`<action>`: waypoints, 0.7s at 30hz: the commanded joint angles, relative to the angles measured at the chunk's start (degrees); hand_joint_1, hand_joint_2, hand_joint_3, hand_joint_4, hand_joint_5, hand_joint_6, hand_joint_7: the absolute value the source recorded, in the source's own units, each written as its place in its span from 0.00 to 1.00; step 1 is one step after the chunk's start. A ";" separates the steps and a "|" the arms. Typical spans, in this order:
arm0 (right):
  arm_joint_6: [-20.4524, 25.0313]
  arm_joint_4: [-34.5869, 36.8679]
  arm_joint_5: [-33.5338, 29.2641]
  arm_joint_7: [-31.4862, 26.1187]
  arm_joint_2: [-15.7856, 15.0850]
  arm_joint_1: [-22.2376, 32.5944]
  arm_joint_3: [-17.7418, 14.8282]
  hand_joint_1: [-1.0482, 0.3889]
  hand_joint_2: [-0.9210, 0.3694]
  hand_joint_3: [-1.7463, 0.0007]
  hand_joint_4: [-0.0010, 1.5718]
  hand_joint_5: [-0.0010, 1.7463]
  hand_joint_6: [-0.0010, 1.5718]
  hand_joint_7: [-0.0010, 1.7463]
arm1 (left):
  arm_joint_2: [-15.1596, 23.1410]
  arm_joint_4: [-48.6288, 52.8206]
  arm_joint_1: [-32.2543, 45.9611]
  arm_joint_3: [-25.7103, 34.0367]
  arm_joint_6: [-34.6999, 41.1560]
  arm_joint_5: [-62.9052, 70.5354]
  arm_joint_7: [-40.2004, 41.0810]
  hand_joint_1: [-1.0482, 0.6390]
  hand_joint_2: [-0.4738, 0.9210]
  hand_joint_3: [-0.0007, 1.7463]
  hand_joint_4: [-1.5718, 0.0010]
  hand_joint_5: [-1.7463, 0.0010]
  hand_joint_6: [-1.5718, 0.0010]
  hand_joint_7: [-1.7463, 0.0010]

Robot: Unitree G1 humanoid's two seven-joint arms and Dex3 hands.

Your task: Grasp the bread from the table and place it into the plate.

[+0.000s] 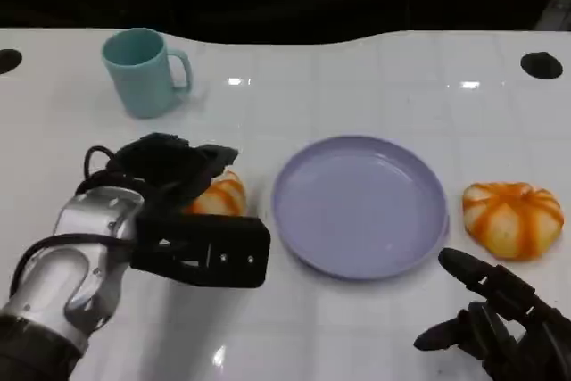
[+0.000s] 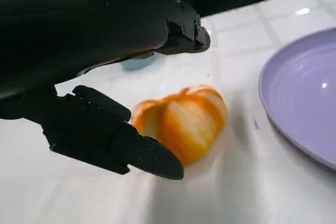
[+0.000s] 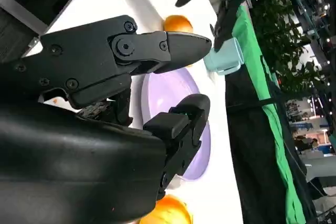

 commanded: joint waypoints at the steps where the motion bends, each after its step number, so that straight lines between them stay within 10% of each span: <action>1: -0.48 -0.62 -0.19 0.02 -0.86 0.13 -0.19 0.21 0.00 0.80 0.46 0.63 0.63 0.14 | 1.00 0.93 -1.51 -0.81 0.74 -0.64 0.26 0.36 0.90 0.00 0.97 0.92 0.90 1.00; 8: -0.23 -1.64 -0.54 -0.29 -0.96 0.95 -0.10 0.21 0.00 0.80 0.45 0.64 0.62 0.14 | -6.22 30.12 -11.18 -4.23 -2.40 -3.43 9.73 0.31 0.88 0.00 0.90 0.92 0.85 0.99; 21: -0.12 -1.76 -0.65 -0.26 -0.87 0.99 -0.17 0.21 0.00 0.80 0.44 0.64 0.62 0.14 | -6.42 35.74 -13.88 -6.62 -4.31 -6.09 12.87 0.31 0.88 0.00 0.89 0.95 0.84 1.00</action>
